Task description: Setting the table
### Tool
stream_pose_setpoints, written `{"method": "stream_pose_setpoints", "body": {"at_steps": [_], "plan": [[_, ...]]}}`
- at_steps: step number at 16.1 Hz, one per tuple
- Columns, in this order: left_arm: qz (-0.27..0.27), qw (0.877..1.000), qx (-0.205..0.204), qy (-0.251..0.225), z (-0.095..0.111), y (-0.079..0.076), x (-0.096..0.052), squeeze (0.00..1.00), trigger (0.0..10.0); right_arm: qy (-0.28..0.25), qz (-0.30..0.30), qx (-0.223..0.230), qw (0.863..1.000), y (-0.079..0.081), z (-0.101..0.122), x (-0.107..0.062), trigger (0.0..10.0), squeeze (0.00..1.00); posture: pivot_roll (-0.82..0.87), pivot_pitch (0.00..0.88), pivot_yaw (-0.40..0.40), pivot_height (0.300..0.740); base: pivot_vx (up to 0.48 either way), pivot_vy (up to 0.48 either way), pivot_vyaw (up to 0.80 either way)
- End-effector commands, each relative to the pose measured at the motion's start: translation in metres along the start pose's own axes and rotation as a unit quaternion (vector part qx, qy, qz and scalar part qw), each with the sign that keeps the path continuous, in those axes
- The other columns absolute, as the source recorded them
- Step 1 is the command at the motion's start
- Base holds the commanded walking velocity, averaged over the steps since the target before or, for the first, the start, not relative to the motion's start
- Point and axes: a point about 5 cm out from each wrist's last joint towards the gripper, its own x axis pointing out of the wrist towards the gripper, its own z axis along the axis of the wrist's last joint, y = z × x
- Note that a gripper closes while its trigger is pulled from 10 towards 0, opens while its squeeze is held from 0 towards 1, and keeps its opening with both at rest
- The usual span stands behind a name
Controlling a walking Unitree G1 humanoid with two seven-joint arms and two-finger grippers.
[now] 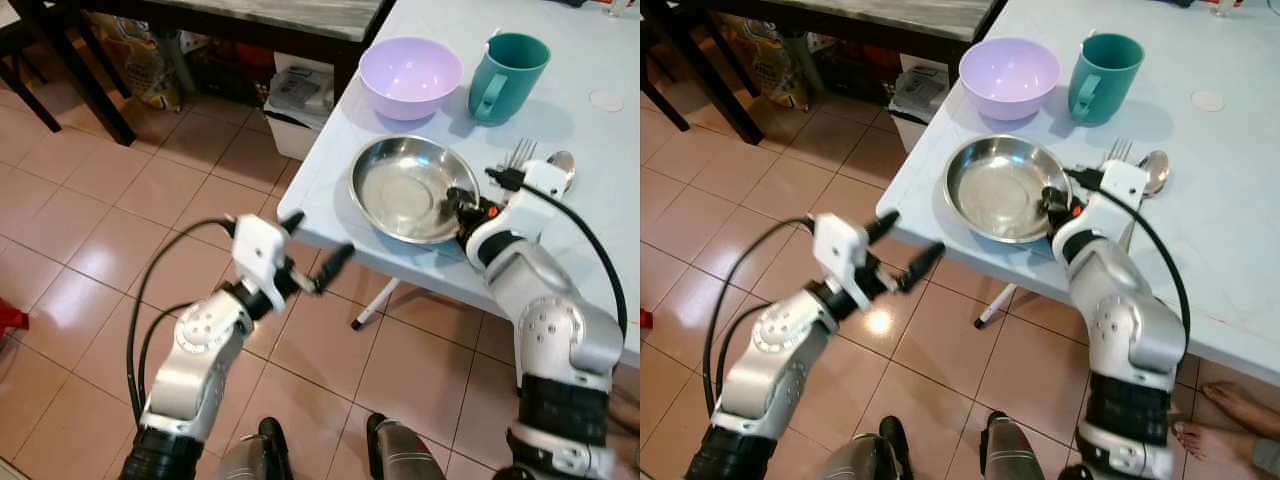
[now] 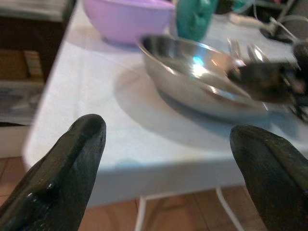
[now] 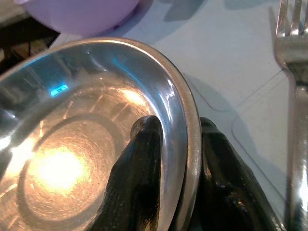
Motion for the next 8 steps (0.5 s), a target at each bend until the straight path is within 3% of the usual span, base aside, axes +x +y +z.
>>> {"method": "stream_pose_setpoints", "body": {"at_steps": [1,4,5,8], "plan": [[0.018,1.0,-0.007,0.0,0.0,0.005,-0.003,0.0,10.0,0.047,-0.021,-0.018,0.998,-0.011,-0.023,-0.005,0.0,0.0,-0.32,0.292,0.054,0.74,0.0,0.0,0.0],[0.053,0.998,-0.017,-0.008,0.004,0.014,0.0,0.0,10.0,-0.008,-0.03,-0.07,0.997,-0.016,-0.011,-0.015,0.0,0.0,-0.32,0.274,0.057,0.74,0.0,0.0,0.0],[0.085,0.996,-0.008,-0.014,0.005,0.023,0.001,0.0,10.0,-0.036,-0.045,-0.099,0.993,-0.019,-0.003,-0.02,10.0,0.0,-0.32,0.264,0.059,0.74,0.0,0.0,0.0],[0.14,0.99,-0.013,-0.008,0.001,0.038,0.001,0.0,10.0,-0.086,-0.081,-0.124,0.985,-0.028,0.005,-0.035,10.0,0.0,-0.33,0.237,0.064,0.74,0.0,0.0,0.0]]}}
